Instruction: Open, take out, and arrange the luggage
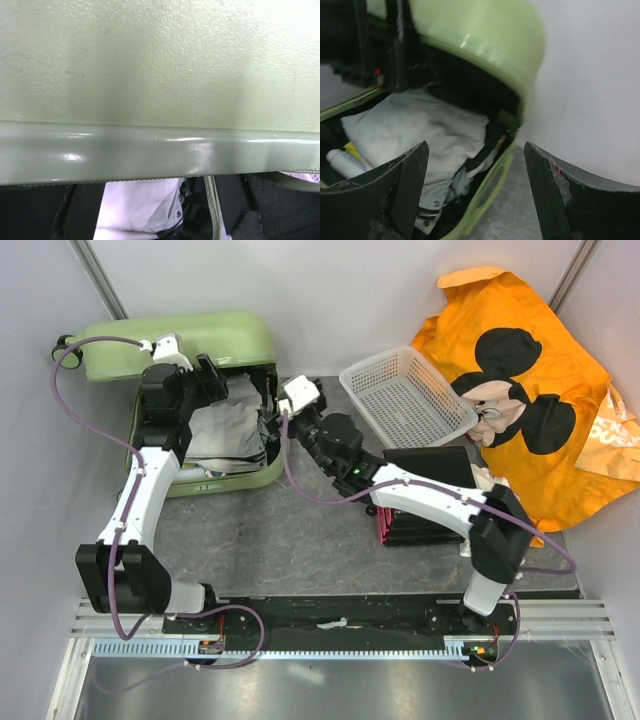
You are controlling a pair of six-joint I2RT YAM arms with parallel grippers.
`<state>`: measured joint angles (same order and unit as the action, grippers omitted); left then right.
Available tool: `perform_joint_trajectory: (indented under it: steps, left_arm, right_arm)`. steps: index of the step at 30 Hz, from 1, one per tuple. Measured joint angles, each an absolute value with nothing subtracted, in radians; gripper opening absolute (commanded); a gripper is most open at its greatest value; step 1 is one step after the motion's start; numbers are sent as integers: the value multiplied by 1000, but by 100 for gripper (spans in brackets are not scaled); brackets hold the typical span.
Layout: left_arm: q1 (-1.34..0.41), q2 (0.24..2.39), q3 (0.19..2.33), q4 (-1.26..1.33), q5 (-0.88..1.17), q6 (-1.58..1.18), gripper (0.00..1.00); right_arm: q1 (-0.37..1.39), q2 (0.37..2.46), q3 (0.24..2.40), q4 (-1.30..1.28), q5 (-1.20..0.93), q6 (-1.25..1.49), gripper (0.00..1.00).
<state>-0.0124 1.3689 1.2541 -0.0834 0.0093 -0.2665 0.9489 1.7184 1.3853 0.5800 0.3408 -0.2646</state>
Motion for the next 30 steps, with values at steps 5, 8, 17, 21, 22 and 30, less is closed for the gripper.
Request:
perform_joint_trajectory:
  steps: [5,8,17,21,22,30]
  left_arm:
    - [-12,1414,1325,-76,14,-260,87]
    - [-9,1456,1389,-79,29,-255,87]
    - [-5,1588,1592,-109,61,-246,87]
    - [-5,1605,1624,-129,62,-243,87]
    - [-5,1611,1634,-131,62,-242,87]
    - [-5,1676,1743,-138,43,-175,88]
  right_arm:
    - [949,1914,1534,490,210,-184,82]
    - [949,2055,1676,403,131,-143,81]
    - [949,2386,2025,106,-82,-70,77]
    - [949,2416,2026,45,-150,-45,76]
    - [947,2414,2026,39,-167,-44,76]
    - [947,2337,1906,58,-295,-45,74]
